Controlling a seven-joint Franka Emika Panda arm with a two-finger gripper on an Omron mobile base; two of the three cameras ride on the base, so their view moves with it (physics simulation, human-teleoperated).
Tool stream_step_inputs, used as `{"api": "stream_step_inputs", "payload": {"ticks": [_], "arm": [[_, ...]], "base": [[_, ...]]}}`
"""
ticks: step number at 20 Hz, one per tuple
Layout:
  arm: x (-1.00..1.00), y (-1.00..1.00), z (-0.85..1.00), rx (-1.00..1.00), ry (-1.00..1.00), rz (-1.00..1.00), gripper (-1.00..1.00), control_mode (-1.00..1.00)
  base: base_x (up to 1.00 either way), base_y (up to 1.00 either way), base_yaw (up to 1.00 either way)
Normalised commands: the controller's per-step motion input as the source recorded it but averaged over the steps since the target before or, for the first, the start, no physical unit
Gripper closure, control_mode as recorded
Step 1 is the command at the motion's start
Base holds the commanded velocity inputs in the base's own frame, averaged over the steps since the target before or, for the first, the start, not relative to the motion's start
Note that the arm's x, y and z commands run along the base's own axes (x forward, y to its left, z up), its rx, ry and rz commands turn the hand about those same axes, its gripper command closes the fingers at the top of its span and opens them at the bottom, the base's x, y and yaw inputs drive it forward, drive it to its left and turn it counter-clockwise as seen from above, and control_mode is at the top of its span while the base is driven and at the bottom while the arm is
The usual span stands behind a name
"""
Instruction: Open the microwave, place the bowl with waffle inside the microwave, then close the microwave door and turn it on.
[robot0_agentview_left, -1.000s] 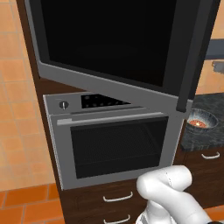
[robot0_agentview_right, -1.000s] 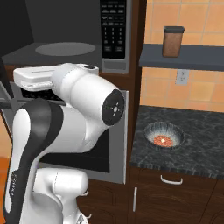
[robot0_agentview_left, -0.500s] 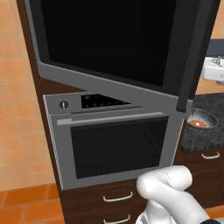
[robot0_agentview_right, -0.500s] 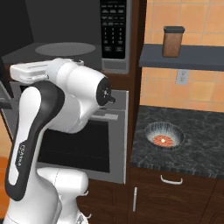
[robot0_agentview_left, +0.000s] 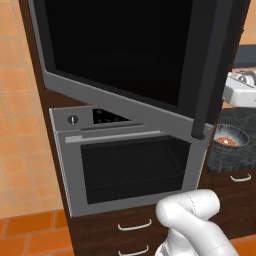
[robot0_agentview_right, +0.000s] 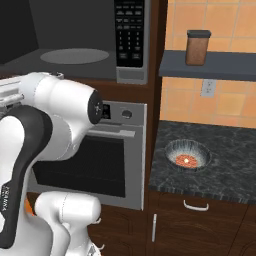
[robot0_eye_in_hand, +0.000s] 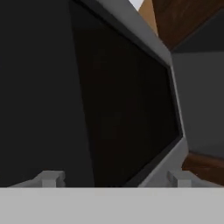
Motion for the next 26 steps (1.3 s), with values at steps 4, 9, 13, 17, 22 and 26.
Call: {"api": "stream_step_inputs", "payload": {"ticks": [4,9,13,17,22,26], "arm": [[-0.79,0.74,0.0,0.0,0.0,0.27,-1.0,-1.0],[-0.58,0.72,0.04,0.0,0.0,0.25,-1.0,-1.0],[-0.38,0.42,0.02,-0.01,0.0,0.16,-1.0,-1.0],[-0.07,-0.09,0.11,-0.04,0.0,0.01,-1.0,-1.0],[-0.11,-0.91,0.35,0.07,0.01,-0.15,-1.0,-1.0],[-0.21,-1.0,0.44,0.24,0.08,-0.29,-1.0,-1.0]], "base": [[0.0,0.0,0.0],[0.0,0.0,0.0],[0.0,0.0,0.0],[0.0,0.0,0.0],[0.0,0.0,0.0],[0.0,0.0,0.0]]}}
